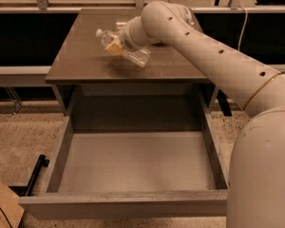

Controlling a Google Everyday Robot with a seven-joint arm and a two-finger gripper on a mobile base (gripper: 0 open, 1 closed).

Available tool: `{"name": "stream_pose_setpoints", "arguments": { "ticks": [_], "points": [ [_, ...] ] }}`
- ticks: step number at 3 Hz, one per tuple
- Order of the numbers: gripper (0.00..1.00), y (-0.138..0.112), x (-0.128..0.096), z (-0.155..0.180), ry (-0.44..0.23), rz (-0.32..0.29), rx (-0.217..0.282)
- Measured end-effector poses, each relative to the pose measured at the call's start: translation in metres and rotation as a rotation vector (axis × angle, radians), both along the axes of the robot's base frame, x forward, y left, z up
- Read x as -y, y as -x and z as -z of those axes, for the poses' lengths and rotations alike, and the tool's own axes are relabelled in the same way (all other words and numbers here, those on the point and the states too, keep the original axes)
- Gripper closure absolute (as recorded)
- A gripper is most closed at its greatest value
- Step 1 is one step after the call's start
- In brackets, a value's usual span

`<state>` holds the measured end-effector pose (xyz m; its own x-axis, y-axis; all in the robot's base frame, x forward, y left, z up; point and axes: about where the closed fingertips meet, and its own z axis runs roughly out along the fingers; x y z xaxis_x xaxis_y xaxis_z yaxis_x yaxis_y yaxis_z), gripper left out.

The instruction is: Pick water bottle from top drawer and place on counter

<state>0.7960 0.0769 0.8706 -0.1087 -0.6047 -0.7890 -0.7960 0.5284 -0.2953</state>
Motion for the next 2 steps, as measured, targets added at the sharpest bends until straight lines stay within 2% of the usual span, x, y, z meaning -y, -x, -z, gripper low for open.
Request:
{"name": "stream_pose_setpoints", "arguments": {
  "ticks": [1,2],
  "points": [
    [0.0,0.0024,0.008,0.0129,-0.023,0.016,-0.043],
    [0.0,0.0025,0.0078,0.013,-0.023,0.016,-0.043]
  ]
}}
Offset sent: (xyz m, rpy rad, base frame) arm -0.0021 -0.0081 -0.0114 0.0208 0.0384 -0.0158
